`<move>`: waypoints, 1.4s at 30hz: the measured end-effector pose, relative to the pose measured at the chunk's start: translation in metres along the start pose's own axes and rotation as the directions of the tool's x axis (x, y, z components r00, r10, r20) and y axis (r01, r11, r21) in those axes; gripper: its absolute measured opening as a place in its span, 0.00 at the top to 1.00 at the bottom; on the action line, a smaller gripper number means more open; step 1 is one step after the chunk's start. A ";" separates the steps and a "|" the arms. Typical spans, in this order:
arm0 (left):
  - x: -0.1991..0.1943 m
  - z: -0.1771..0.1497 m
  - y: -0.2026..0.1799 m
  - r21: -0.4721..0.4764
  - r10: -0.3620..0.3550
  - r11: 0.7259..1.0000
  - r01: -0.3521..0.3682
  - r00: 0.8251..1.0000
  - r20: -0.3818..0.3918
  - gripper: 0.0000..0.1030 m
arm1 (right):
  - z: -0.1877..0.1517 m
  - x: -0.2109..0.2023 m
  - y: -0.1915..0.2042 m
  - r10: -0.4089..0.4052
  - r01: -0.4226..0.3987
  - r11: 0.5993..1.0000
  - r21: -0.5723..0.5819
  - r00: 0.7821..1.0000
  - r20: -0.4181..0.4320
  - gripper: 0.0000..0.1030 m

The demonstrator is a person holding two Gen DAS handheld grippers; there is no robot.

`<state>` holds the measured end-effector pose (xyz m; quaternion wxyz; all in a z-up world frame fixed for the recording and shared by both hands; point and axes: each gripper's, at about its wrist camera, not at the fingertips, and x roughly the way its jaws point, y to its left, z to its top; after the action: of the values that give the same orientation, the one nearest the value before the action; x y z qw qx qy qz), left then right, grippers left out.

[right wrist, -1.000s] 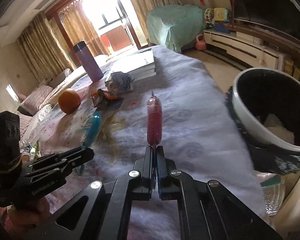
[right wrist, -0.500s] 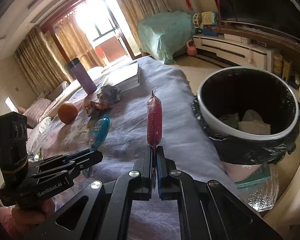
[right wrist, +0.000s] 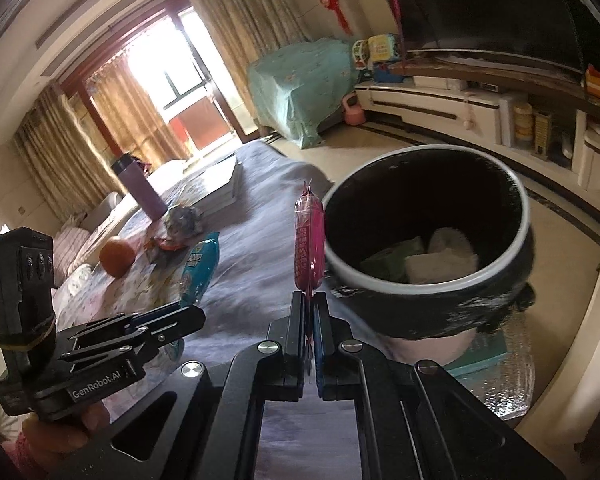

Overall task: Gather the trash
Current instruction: 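Carry the blue and pink containers in both grippers over the trash bin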

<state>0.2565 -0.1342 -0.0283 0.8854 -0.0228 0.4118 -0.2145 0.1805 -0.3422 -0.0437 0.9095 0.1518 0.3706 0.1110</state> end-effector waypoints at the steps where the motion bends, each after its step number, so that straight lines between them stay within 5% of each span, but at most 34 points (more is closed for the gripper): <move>1: 0.002 0.002 -0.003 0.006 -0.002 1.000 0.002 1.000 0.000 0.81 | 0.001 -0.001 -0.003 -0.005 0.005 1.000 0.006 1.000 0.004 0.97; 42: 0.085 0.072 -0.065 0.131 -0.014 0.991 0.018 0.999 -0.038 0.81 | 0.049 0.009 -0.075 -0.088 0.086 0.992 0.090 0.996 0.013 0.97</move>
<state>0.3341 -0.2365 -0.0278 0.8755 0.0360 0.4128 -0.2485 0.2276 -0.4188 -0.0430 0.9089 0.1770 0.3739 0.0532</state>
